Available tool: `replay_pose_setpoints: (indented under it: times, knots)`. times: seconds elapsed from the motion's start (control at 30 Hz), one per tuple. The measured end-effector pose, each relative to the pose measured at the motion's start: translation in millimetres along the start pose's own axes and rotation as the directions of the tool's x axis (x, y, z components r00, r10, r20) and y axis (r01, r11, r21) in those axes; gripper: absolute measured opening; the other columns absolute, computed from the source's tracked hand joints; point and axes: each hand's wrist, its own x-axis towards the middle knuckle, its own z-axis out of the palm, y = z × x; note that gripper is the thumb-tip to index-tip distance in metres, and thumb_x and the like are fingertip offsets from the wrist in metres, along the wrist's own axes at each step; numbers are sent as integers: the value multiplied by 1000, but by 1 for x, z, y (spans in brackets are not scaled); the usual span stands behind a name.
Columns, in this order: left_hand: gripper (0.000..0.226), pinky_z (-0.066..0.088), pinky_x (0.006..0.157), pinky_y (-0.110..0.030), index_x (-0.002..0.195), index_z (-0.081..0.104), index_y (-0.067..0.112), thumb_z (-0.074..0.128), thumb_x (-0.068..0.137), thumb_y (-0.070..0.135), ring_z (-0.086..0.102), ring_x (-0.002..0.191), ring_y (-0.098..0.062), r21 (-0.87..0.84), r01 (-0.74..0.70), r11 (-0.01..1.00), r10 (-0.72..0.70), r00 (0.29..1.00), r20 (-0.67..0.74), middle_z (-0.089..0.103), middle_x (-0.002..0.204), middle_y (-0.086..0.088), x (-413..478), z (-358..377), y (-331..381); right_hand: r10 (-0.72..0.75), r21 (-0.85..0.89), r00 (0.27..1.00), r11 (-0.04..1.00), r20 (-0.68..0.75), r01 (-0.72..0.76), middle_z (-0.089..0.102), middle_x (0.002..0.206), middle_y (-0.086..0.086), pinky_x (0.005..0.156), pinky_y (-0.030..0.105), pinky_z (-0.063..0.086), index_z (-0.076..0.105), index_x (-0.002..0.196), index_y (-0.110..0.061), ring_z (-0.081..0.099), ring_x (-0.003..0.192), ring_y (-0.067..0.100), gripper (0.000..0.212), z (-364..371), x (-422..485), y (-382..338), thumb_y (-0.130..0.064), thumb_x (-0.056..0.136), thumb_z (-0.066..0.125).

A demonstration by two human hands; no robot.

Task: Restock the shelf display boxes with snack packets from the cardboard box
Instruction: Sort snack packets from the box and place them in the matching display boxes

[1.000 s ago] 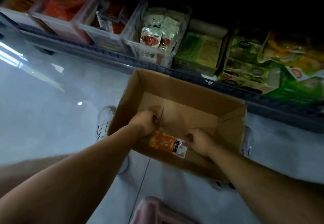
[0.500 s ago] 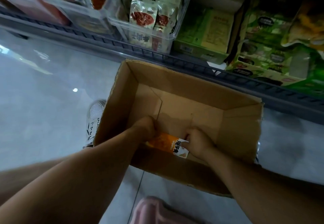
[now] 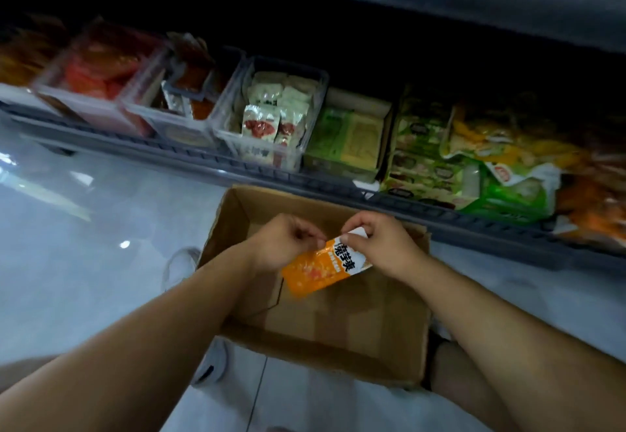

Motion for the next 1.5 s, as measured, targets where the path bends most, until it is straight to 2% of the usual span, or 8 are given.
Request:
replay_pose_setpoints:
  times: [0.3, 0.4, 0.53, 0.9, 1.03, 1.27, 1.4, 1.5]
  knots:
    - [18, 55, 62, -29, 84, 69, 15, 63, 100, 9, 63, 68, -10, -130, -329, 936, 307, 938, -163, 67, 71, 3, -46, 13, 174, -123, 212, 907, 951, -404, 224, 74, 90, 5, 66, 26, 57, 60, 110, -14, 70, 78, 13, 34, -135, -92, -104, -14, 83, 80]
    - [20, 58, 69, -36, 83, 67, 12, 61, 101, 5, 63, 76, -21, -200, -444, 873, 387, 882, -271, 66, 80, -9, -58, 28, 230, -88, 273, 904, 937, -419, 218, 74, 85, 3, 66, 29, 59, 61, 110, -16, 71, 79, 13, 23, -172, -125, -113, -14, 90, 73]
    - [17, 56, 71, -37, 86, 71, 17, 63, 101, 12, 64, 74, -17, -182, -528, 830, 460, 831, -312, 70, 75, 0, -66, 51, 289, -150, 251, 885, 926, -441, 282, 76, 84, 5, 60, 26, 55, 69, 100, -13, 70, 74, 14, 7, -210, -153, -123, -14, 94, 69]
    - [22, 59, 93, -40, 116, 75, 16, 70, 97, 25, 68, 96, -14, 251, -648, 719, 688, 612, -390, 74, 106, 2, -49, 92, 449, -298, 29, 603, 882, -740, 471, 70, 96, 6, 58, 22, 55, 62, 91, -23, 68, 73, 17, 10, -355, -169, -168, -15, 96, 66]
    - [23, 58, 96, -39, 122, 72, 16, 66, 100, 20, 66, 106, -17, 314, -606, 731, 678, 595, -432, 70, 111, 2, -35, 98, 479, -324, -21, 545, 872, -773, 490, 71, 98, 9, 75, 40, 61, 65, 105, -12, 71, 78, 25, 9, -392, -156, -174, -17, 97, 65]
    - [24, 61, 87, -38, 124, 65, 11, 52, 104, 6, 71, 91, -18, 258, -587, 767, 636, 645, -423, 70, 102, -4, -21, 95, 475, -406, -161, 543, 882, -735, 442, 71, 102, 7, 76, 33, 60, 64, 103, -15, 70, 85, 19, 6, -412, -126, -178, -20, 98, 63]
    - [16, 63, 83, -45, 114, 63, 19, 54, 103, 12, 74, 86, -18, 329, -608, 723, 688, 591, -421, 71, 97, -3, -19, 93, 471, -474, -302, 551, 876, -687, 377, 69, 90, 2, 74, 39, 58, 63, 101, -21, 68, 83, 20, 5, -412, -118, -173, -24, 97, 65]
    - [15, 63, 80, -46, 116, 62, 20, 58, 102, 15, 73, 81, -18, 361, -629, 689, 719, 530, -449, 70, 89, -1, -18, 90, 469, -504, -360, 579, 863, -640, 354, 67, 85, -5, 64, 27, 49, 62, 101, -21, 65, 83, 15, 6, -412, -117, -168, -22, 96, 66]
